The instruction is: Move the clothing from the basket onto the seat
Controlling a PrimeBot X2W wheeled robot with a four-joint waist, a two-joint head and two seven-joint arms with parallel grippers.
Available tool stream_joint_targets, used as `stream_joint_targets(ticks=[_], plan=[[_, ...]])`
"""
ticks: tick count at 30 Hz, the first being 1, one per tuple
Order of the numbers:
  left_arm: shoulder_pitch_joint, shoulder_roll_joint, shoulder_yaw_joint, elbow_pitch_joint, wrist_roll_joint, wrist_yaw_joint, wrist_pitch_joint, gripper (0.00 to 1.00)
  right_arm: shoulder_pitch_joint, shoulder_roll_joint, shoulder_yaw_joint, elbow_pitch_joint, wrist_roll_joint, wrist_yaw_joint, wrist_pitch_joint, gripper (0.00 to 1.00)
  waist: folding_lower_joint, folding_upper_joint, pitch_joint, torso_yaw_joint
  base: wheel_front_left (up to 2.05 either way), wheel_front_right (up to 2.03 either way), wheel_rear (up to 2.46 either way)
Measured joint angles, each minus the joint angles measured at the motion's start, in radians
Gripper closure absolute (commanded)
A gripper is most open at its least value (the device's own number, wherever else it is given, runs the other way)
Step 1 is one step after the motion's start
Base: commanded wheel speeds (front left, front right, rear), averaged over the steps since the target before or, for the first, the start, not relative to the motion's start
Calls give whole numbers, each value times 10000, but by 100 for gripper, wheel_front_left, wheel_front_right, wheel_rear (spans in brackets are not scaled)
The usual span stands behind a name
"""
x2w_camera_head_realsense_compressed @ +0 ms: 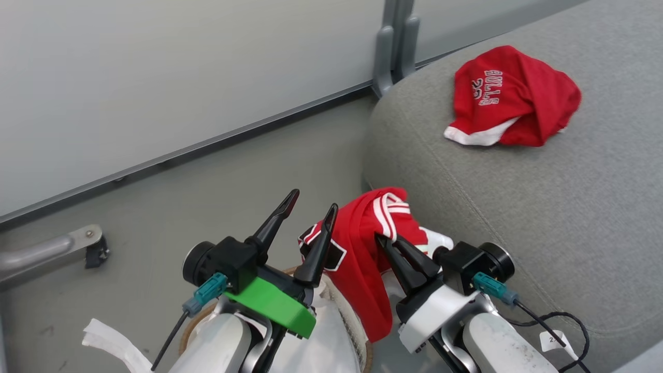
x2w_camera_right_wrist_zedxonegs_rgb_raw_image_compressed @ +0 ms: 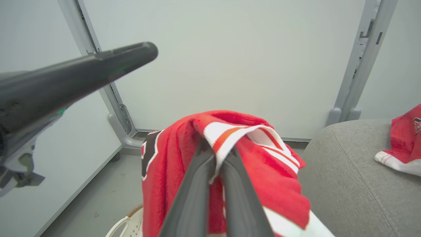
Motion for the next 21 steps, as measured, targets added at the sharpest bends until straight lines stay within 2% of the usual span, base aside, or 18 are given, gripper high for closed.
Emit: stream_joint_targets(ticks=[7, 12, 16, 21], plan=[[182, 71, 59, -31, 98, 0, -2, 0, 125, 0, -535, -328, -44, 0, 0, 100, 0, 0, 51, -1196, 0, 0, 0], [171, 207, 63, -155, 224, 0, 0, 0, -73, -15, -1476, -644, -339, 0, 0, 100, 0, 0, 237, -1895, 0, 0, 0], [43, 451, -98, -165, 219, 0, -2, 0, -930, -77, -2299, -918, -805, 0, 0, 100, 0, 0, 650, -2156, 0, 0, 0], [-200, 846, -295, -174, 205, 0, 0, 0, -2105, -606, -3365, -1333, -1191, 0, 0, 100, 0, 1, 1294, -2238, 0, 0, 0]])
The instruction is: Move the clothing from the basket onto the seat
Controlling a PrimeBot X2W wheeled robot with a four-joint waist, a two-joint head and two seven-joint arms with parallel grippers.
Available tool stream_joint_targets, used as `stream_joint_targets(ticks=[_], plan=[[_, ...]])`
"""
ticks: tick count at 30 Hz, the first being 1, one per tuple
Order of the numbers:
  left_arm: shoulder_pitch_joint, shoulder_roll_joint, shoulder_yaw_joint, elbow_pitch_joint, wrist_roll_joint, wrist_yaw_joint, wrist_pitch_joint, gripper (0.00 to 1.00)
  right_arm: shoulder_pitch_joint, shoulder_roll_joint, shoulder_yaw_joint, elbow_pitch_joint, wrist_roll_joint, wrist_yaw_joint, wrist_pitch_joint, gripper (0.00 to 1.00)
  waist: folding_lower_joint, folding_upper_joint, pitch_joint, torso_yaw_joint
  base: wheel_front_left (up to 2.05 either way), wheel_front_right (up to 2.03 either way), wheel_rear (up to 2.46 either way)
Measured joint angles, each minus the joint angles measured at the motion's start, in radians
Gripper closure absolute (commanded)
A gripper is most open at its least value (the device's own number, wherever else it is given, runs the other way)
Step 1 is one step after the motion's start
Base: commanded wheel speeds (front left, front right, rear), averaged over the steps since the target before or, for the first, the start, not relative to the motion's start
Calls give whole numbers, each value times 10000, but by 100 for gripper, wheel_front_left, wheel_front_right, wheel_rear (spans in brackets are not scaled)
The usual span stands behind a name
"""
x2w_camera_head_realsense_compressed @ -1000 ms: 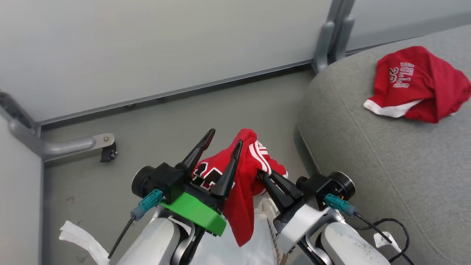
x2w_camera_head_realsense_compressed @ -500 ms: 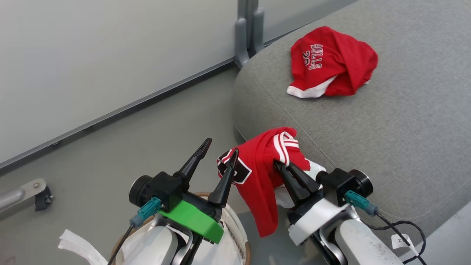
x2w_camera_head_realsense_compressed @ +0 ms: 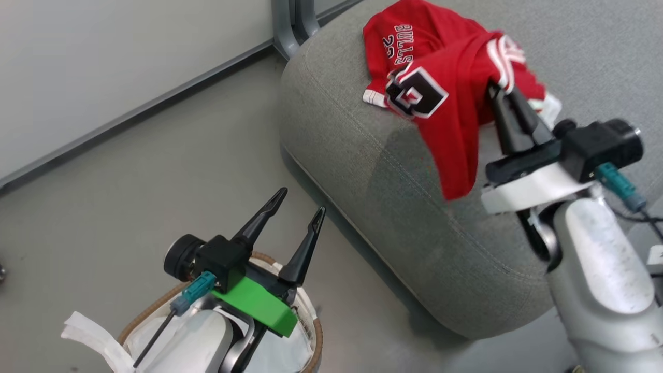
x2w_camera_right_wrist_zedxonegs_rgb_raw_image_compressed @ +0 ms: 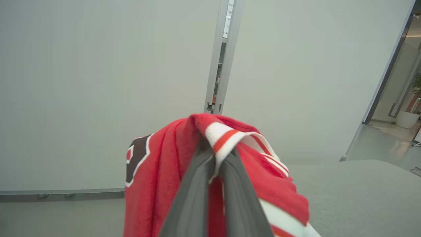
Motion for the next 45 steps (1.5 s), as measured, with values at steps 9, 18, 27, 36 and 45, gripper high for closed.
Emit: stream_joint_targets(ticks=[9, 18, 27, 36, 45], plan=[[-703, 665, -336, -293, -92, 0, 0, 0, -2247, -1283, -1870, 58, -949, 2, -2, 100, 1, 0, 1365, 317, 0, 0, 0], [-1470, 1208, -629, -683, -199, 0, 0, 0, -3367, -1432, -3741, 1133, -2318, 4, 0, 100, 2, 0, 2705, 878, 0, 0, 0], [-1850, 1300, -748, -817, -299, 0, 0, 0, -3754, -1026, -6109, 2892, -3944, 4, -2, 100, 3, 0, 3911, 1552, 0, 0, 0], [-1991, 1233, -681, -761, -305, 0, 0, 0, -3209, -272, -8146, 3503, -4834, 2, 0, 56, 2, 0, 4506, 2253, 0, 0, 0], [-1703, 832, -385, -414, -362, 0, 0, 0, -1636, 140, -8533, 3080, -4589, 2, -2, 0, 1, 0, 3903, 2296, 0, 0, 0]])
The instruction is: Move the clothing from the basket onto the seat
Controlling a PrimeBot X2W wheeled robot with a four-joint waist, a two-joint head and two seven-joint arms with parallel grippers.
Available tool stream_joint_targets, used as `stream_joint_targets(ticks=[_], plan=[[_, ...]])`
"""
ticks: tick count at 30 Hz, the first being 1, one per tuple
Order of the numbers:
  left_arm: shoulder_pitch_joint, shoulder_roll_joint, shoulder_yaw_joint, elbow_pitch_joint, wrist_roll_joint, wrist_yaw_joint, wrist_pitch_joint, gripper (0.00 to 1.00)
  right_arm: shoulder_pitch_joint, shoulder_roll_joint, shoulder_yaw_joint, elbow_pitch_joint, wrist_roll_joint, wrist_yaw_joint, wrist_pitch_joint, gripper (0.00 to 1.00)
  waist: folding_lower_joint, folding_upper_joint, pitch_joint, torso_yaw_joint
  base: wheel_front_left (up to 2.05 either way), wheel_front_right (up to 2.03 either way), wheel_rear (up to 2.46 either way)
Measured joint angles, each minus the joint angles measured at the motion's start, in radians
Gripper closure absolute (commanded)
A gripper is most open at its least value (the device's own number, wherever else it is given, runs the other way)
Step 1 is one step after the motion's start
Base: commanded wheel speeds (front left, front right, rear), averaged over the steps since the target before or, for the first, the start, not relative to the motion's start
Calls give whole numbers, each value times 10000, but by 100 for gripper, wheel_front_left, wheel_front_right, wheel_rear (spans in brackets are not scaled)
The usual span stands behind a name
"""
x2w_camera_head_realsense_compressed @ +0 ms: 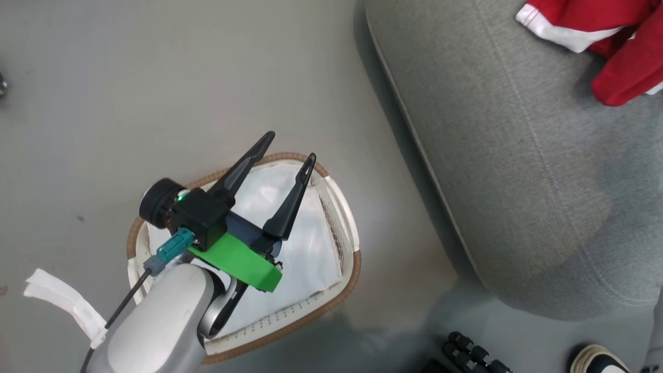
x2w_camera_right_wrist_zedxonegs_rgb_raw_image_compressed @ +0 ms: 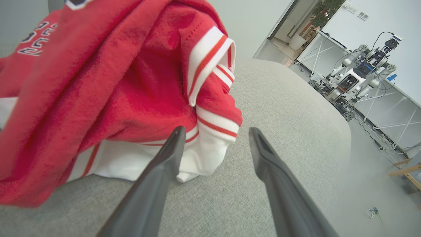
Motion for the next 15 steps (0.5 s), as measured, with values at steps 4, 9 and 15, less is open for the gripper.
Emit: stream_joint_targets(ticks=[4, 9, 15], plan=[[258, -253, 366, 123, 13, 0, 0, 0, 953, 105, 113, -201, 132, 0, 0, 0, -1, 0, -564, -90, 0, 0, 0], [769, -495, 905, 364, 169, 0, 0, 0, 1981, 316, 826, -531, 654, 0, 0, 0, -1, 0, -1286, -132, 0, 0, 0], [1374, -865, 1791, 573, 305, 0, 0, 0, 2770, 443, 2514, -1129, 1613, 0, 2, 0, -1, 0, -2083, 22, 0, 0, 0]])
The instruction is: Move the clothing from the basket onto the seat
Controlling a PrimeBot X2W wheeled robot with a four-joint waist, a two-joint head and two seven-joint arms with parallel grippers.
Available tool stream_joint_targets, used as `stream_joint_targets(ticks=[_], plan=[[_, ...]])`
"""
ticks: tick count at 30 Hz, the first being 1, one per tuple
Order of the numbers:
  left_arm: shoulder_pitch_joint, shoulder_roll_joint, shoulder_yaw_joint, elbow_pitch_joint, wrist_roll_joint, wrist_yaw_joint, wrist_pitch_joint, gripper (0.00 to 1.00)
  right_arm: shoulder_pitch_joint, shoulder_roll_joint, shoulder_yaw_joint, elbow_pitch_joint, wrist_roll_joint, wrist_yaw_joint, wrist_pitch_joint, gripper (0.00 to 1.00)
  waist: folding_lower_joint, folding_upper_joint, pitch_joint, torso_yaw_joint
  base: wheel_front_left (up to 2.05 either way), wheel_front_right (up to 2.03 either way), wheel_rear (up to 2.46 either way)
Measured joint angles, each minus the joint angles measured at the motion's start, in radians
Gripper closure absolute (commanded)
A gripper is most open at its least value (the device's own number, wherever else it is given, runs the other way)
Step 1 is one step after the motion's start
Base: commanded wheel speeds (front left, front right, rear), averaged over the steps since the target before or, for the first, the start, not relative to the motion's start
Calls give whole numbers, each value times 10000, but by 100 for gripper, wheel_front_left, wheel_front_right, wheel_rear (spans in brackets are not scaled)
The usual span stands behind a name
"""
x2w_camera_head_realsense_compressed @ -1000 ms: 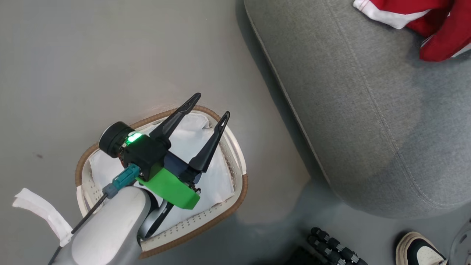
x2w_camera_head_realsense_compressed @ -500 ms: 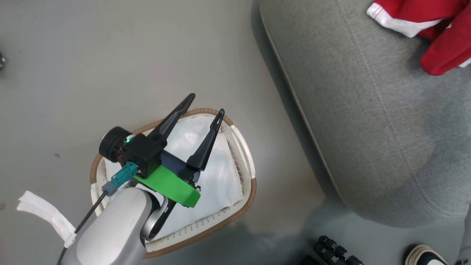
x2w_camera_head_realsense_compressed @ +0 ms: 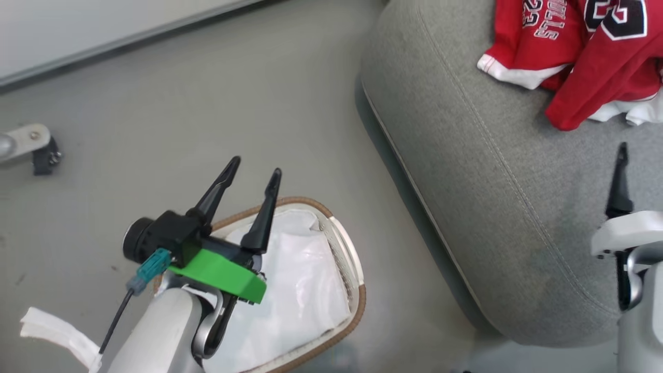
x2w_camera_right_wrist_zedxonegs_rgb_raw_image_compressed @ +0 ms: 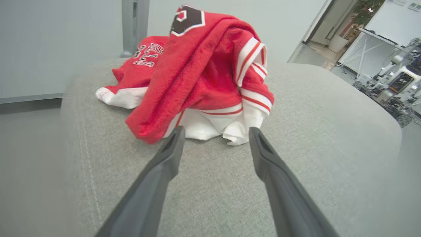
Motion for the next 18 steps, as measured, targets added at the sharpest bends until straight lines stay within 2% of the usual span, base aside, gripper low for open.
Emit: stream_joint_targets(ticks=[7, 18], plan=[[887, -502, 1369, 366, 483, 0, 0, 0, 405, 19, 2328, -600, 1407, 0, -2, 0, 0, 0, -814, 741, 0, 0, 0], [1824, -1103, 3724, 913, 1475, 0, 0, 0, 385, 40, 4100, -324, 2276, 0, -2, 0, 0, 0, -1658, 2045, 0, 0, 0]])
